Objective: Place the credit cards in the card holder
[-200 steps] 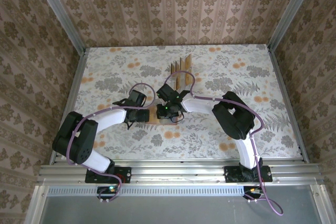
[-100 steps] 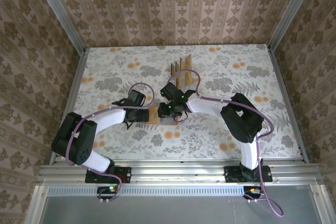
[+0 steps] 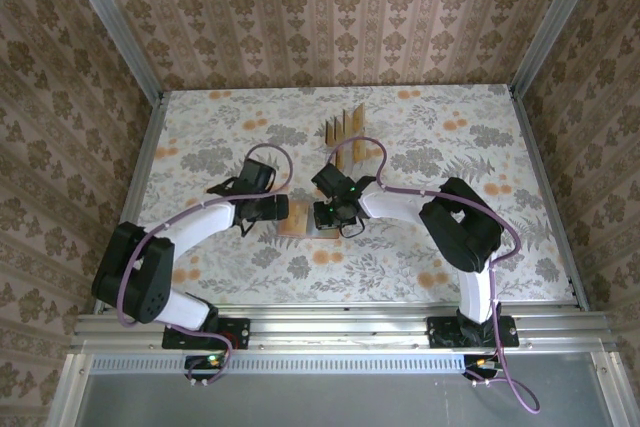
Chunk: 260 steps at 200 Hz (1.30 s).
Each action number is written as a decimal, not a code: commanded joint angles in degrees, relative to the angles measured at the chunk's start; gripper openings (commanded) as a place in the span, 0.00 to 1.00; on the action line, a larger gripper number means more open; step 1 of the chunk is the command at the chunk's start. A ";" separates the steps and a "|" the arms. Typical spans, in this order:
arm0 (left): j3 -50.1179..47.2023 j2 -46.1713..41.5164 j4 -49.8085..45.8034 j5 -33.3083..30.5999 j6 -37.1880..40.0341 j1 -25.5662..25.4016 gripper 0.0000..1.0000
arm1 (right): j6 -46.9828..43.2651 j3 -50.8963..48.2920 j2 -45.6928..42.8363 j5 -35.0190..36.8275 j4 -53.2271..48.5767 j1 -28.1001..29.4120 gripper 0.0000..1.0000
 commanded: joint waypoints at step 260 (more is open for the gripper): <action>3.58 13.18 5.58 -0.08 -1.08 -9.29 0.89 | 3.02 -6.10 -1.66 -2.24 5.32 -1.06 0.00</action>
